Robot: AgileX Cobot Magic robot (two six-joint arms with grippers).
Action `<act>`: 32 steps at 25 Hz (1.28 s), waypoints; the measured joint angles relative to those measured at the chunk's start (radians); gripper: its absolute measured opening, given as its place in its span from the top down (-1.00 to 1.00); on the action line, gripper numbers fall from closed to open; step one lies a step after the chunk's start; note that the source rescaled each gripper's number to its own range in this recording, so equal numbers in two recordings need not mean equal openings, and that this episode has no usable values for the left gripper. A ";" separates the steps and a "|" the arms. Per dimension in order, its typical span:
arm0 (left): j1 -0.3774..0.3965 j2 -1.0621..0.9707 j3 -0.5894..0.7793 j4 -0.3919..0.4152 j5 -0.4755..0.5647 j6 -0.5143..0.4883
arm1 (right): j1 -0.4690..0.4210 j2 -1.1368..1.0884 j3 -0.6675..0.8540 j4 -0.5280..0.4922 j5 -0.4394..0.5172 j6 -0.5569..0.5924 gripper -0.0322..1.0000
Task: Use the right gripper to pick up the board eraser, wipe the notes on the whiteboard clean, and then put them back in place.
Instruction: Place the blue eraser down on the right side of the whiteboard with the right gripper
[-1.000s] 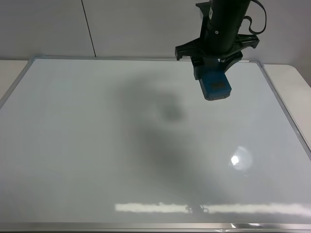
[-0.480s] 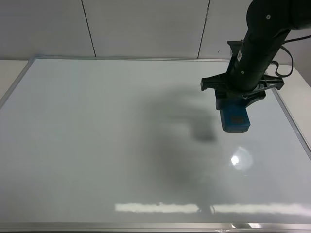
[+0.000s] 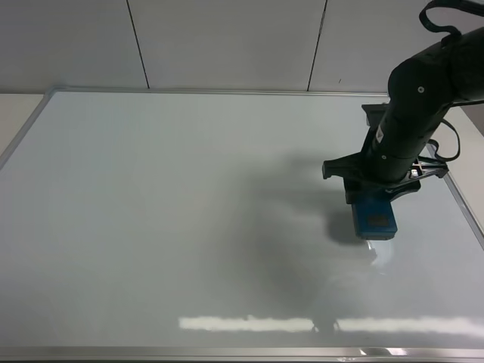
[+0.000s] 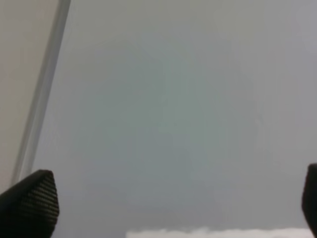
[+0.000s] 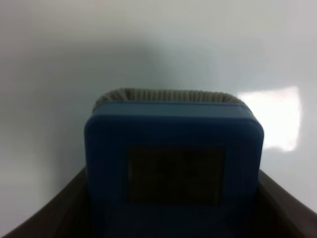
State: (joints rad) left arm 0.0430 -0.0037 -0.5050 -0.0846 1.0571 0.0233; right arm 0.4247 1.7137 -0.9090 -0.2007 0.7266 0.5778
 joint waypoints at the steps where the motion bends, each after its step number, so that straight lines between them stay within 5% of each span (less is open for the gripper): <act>1: 0.000 0.000 0.000 0.000 0.000 0.000 | 0.000 0.000 0.004 -0.001 -0.001 0.001 0.94; 32: 0.000 0.000 0.000 0.000 0.000 0.000 | 0.004 0.094 0.006 -0.049 -0.101 0.008 0.94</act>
State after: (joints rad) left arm 0.0430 -0.0037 -0.5050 -0.0846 1.0571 0.0233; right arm 0.4285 1.8079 -0.9026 -0.2492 0.6261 0.5855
